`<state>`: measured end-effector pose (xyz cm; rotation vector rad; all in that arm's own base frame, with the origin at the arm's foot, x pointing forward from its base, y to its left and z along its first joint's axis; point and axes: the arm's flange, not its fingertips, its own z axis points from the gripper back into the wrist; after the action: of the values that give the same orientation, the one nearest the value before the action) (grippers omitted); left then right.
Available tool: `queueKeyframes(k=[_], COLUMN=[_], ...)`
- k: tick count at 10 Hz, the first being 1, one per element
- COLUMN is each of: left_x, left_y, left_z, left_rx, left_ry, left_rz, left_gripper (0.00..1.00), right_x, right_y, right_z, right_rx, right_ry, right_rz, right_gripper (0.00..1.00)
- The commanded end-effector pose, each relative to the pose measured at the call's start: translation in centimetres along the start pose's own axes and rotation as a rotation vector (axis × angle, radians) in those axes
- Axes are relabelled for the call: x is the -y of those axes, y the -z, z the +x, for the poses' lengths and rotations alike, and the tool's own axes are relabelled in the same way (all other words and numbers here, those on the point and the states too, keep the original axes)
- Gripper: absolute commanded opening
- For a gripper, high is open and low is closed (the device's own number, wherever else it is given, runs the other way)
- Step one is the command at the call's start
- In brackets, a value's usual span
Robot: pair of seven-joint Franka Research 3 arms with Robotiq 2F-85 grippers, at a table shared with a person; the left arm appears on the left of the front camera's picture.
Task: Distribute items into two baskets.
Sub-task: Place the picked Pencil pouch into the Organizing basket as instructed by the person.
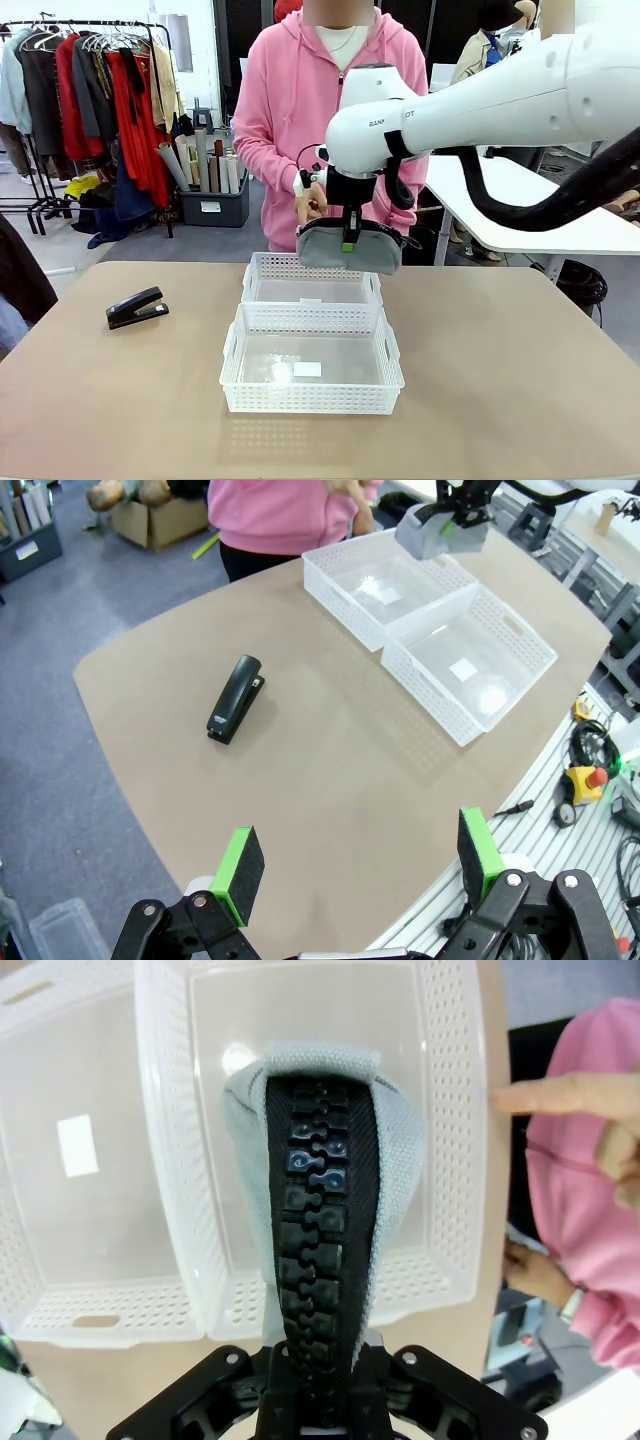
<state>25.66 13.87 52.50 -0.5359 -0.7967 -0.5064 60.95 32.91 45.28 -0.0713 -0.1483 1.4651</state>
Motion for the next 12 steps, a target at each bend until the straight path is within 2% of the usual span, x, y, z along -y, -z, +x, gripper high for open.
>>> queueKeyframes(k=[1, 5, 11, 12], left_x=[0.1, 0.1, 0.1, 0.1], left_y=[0.0, 0.0, 0.0, 0.0], left_z=[0.0, 0.0, 0.0, 0.0], left_rx=[0.007, 0.007, 0.007, 0.007], left_ry=[0.002, 0.002, 0.002, 0.002], left_rz=[-0.006, -0.006, -0.006, -0.006], left_gripper=[1.00, 1.00, 1.00, 1.00], right_x=[1.5, 1.9, 1.6, 1.7], right_y=[-0.1, 3.1, 8.5, 9.4], right_z=[1.9, 3.9, 4.6, 4.8], right_rx=[-0.011, -0.011, -0.033, -0.023], right_ry=[-0.064, -0.080, -0.120, -0.122], right_rz=[0.009, 0.013, 0.012, 0.042], right_gripper=[0.00, 0.00, 0.00, 0.00])
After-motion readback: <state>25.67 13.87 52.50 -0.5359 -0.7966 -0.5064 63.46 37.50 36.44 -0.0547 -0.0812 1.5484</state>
